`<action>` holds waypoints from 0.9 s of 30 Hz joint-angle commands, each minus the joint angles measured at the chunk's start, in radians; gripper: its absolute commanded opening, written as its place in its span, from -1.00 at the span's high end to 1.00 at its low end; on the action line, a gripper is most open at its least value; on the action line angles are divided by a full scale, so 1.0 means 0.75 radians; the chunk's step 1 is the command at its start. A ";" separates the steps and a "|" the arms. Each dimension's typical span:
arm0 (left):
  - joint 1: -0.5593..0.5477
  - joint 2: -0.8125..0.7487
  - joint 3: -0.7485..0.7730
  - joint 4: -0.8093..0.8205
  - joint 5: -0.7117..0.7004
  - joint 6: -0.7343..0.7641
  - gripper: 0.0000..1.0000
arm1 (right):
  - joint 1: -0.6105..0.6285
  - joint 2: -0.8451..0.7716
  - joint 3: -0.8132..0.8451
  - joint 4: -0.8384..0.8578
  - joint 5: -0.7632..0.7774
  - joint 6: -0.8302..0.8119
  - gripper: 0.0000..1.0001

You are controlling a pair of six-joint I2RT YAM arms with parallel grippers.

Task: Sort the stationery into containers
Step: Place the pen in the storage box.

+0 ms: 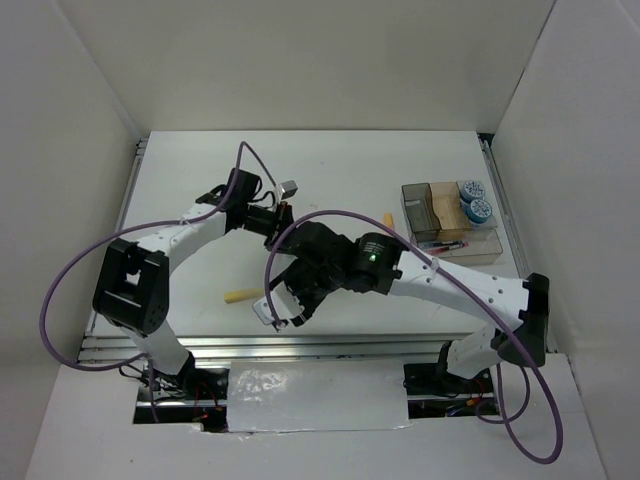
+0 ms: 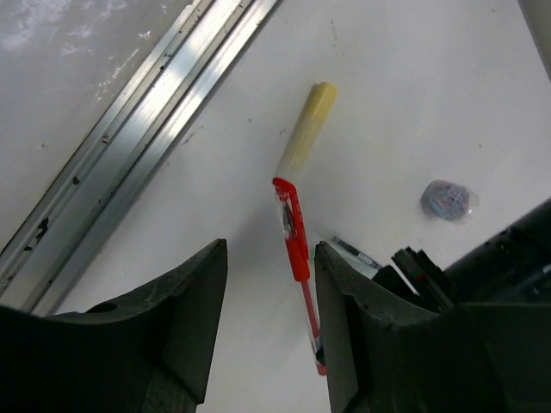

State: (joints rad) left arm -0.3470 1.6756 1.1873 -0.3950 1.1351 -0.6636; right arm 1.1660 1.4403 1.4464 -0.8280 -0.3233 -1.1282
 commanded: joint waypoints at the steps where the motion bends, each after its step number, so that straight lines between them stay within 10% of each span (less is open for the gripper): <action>1: -0.016 -0.017 0.018 0.058 0.072 -0.020 1.00 | 0.028 0.057 0.010 -0.006 -0.004 -0.083 -0.03; 14: -0.077 -0.013 0.059 -0.025 0.002 0.065 1.00 | 0.049 0.174 0.031 0.022 0.042 -0.079 0.01; 21: -0.088 -0.019 0.059 -0.040 -0.026 0.089 1.00 | 0.049 0.178 0.006 0.036 0.071 -0.081 0.55; 27: -0.086 -0.021 0.092 -0.077 -0.051 0.120 1.00 | 0.059 0.194 -0.002 0.038 0.112 -0.073 0.42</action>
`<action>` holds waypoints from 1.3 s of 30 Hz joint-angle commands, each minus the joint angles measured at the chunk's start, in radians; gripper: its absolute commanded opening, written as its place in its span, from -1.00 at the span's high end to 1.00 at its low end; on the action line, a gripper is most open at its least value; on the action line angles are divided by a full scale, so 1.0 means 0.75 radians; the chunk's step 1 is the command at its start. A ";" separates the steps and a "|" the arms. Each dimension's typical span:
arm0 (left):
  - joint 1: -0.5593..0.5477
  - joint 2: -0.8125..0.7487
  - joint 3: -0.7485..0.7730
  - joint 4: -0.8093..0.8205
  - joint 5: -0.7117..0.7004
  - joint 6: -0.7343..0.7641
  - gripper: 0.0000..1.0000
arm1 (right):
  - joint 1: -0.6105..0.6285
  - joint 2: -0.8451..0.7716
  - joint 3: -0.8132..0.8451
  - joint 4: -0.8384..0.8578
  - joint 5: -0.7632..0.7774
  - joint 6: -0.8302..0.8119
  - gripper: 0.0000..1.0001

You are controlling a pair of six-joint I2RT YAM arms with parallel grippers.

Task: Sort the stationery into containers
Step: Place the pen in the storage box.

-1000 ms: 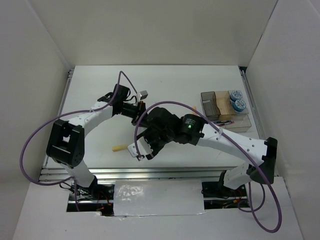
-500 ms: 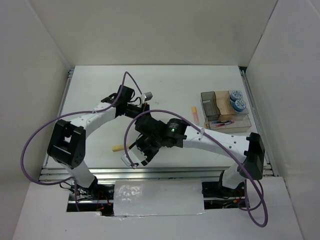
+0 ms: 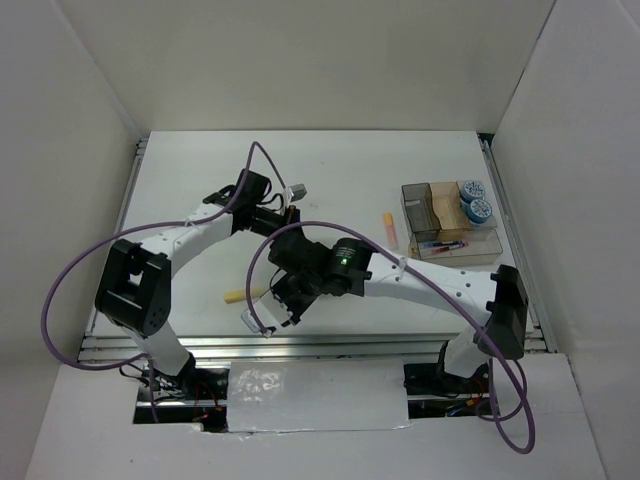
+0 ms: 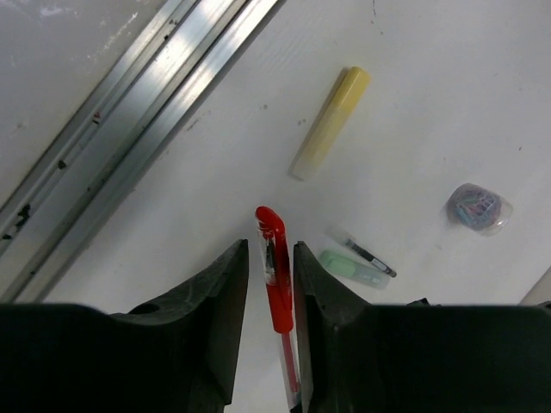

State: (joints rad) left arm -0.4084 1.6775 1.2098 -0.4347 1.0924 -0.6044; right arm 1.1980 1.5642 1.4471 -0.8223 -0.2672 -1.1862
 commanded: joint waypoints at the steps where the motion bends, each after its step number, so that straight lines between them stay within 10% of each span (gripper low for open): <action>1: -0.004 -0.022 0.062 -0.024 0.006 0.039 1.00 | 0.016 0.033 -0.003 0.033 0.045 0.005 0.28; 7: -0.004 -0.028 0.052 -0.022 0.002 0.039 1.00 | 0.031 0.064 0.020 0.045 0.070 0.015 0.25; 12: -0.006 -0.026 0.056 -0.030 -0.004 0.053 1.00 | 0.029 0.070 0.034 0.023 0.064 0.009 0.67; 19: 0.011 -0.050 0.148 -0.161 -0.215 0.188 -0.99 | -0.032 -0.034 -0.017 -0.028 0.078 0.048 0.87; 30: 0.156 -0.167 0.234 -0.120 -0.565 0.252 -0.99 | -0.834 -0.576 -0.505 -0.039 -0.014 -0.083 0.94; 39: 0.099 -0.169 0.238 -0.036 -0.699 0.327 -0.99 | -1.423 -0.452 -0.565 -0.082 -0.049 -0.414 0.94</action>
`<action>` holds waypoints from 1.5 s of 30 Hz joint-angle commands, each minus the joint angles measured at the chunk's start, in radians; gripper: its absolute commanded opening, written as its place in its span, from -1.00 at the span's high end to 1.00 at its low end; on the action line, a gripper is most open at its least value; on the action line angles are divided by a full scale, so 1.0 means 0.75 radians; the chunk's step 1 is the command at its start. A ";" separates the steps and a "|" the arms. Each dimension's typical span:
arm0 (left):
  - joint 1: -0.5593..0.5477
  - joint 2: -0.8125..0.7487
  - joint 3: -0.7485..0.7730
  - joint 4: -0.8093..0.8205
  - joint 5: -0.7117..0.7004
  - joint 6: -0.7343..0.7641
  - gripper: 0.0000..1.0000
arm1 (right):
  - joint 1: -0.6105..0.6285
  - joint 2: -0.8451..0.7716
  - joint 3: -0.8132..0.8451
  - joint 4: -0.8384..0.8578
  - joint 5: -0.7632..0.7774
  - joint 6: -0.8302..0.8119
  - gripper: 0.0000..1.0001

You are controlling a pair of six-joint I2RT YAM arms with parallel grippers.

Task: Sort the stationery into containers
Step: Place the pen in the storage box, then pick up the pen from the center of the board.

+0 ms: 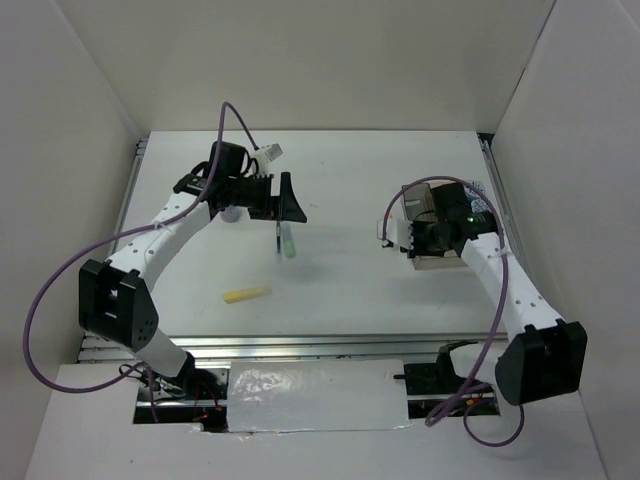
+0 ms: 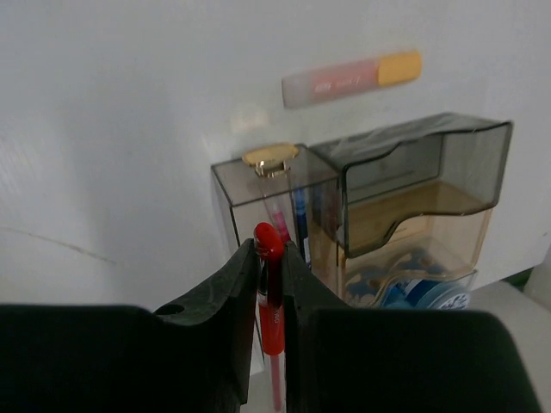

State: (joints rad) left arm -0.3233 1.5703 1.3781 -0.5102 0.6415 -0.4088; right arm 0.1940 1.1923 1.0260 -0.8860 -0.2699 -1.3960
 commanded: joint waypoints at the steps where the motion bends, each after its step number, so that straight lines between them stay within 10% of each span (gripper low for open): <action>1: -0.015 -0.032 0.012 0.073 -0.113 0.064 -0.99 | -0.109 0.057 -0.006 0.019 -0.051 -0.147 0.93; 17: 0.000 -0.081 -0.103 0.141 -0.370 0.073 -0.99 | -0.234 0.298 -0.112 0.277 0.123 -0.333 0.83; 33: -0.021 0.080 -0.074 0.093 -0.814 0.058 -0.99 | -0.244 0.386 -0.079 0.343 0.192 -0.333 0.20; 45: -0.058 0.381 0.105 0.020 -0.955 0.042 -0.24 | -0.310 0.141 0.045 0.239 -0.045 -0.111 0.21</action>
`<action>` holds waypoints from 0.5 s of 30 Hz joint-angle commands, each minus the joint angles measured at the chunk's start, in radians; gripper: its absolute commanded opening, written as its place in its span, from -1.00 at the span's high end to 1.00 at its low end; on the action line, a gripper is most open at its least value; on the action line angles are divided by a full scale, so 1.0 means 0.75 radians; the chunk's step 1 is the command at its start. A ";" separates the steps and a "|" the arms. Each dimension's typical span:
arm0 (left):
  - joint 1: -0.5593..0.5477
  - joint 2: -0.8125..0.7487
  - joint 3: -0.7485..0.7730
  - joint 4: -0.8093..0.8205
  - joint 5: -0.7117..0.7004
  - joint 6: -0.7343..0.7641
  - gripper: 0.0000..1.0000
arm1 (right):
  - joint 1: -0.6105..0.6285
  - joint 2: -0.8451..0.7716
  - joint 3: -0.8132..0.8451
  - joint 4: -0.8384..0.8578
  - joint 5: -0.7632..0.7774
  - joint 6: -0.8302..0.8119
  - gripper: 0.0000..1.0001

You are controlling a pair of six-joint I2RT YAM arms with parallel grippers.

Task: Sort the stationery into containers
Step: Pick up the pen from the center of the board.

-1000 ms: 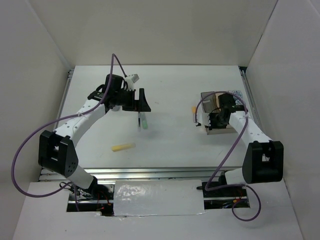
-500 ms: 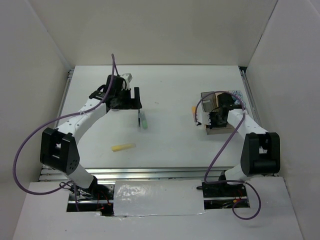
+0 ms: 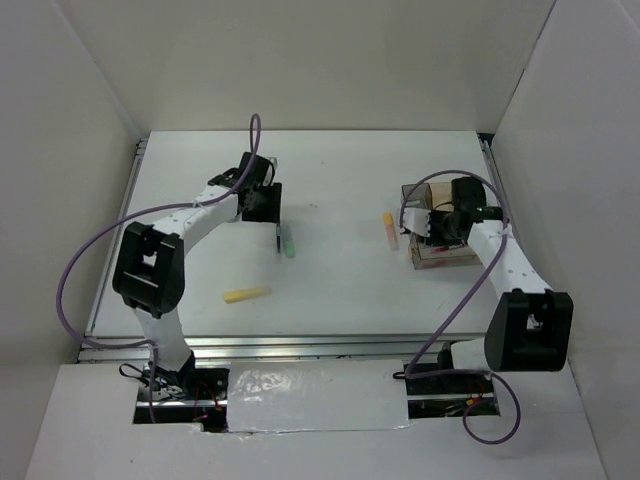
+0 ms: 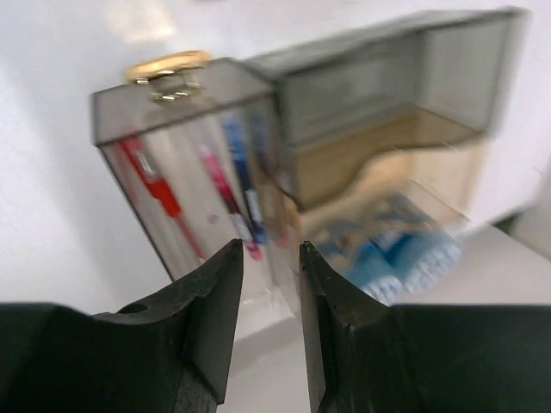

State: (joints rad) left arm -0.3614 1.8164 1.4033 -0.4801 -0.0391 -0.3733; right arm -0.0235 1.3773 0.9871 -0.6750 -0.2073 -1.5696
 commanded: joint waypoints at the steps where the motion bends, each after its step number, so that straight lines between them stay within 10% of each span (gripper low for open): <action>1: -0.011 0.065 0.080 -0.029 -0.064 -0.005 -0.22 | -0.022 -0.120 0.124 -0.049 -0.153 0.160 0.21; 15: -0.070 0.178 0.064 -0.047 -0.064 -0.001 -0.08 | -0.079 -0.249 0.242 -0.141 -0.347 0.508 0.21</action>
State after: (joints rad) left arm -0.4034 1.9148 1.4334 -0.5098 -0.0830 -0.3710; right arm -0.0738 1.2224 1.1336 -0.7349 -0.4301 -1.2324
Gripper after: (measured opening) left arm 0.544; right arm 0.395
